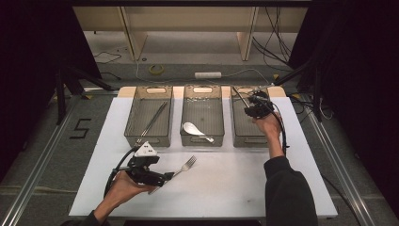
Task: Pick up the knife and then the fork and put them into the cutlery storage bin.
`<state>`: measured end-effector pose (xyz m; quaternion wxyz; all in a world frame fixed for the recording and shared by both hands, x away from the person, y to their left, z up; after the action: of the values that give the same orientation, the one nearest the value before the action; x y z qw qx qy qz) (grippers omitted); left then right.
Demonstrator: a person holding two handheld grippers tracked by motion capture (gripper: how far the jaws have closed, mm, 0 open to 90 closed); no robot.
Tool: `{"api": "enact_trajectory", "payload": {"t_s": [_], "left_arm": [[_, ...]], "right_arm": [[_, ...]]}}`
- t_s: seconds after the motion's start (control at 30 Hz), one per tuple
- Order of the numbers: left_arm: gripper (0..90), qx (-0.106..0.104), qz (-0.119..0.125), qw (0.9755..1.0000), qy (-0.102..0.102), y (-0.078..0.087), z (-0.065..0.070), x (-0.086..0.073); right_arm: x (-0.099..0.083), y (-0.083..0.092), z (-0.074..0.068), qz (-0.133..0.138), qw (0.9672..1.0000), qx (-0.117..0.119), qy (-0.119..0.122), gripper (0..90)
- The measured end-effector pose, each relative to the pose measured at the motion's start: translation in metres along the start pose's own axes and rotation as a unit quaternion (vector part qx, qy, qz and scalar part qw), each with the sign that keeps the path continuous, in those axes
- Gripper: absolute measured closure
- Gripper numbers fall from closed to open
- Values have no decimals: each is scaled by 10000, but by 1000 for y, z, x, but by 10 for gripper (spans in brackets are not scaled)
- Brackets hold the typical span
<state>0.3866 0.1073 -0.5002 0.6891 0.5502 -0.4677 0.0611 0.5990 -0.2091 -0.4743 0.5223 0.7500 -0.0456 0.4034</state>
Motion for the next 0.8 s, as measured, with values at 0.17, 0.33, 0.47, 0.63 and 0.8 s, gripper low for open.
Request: {"api": "enact_trajectory", "payload": {"t_s": [0.17,0.33,0.47,0.63,0.8], "left_arm": [[163,-4,-10,10000,-2,0,0,0],[164,-8,-28,10000,-2,0,0,-1],[163,4,-23,10000,-9,0,0,-1],[164,1,-46,10000,-20,-1,0,-1],[169,-24,-160,9999,-4,-1,-2,-2]], "right_arm": [[-1,-5,4,-124,9999,-72,-5,832],[0,-5,4,88,9995,101,-303,739],[4,1,0,164,9993,192,-288,609],[3,8,-8,154,9989,379,-209,449],[3,20,-25,217,9980,595,-38,370]]}}
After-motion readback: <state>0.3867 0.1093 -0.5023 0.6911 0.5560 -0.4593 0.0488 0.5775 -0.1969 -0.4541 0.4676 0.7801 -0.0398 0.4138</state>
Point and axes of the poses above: each handheld gripper's, and its own axes: y roughly backward along the jaws, x roughly out of its top, z roughly to its right, the point moved 9 cm from there along -y, roughly forward along the jaws, and after that the axes turned 15 degrees about x, right-handed, at the moved point
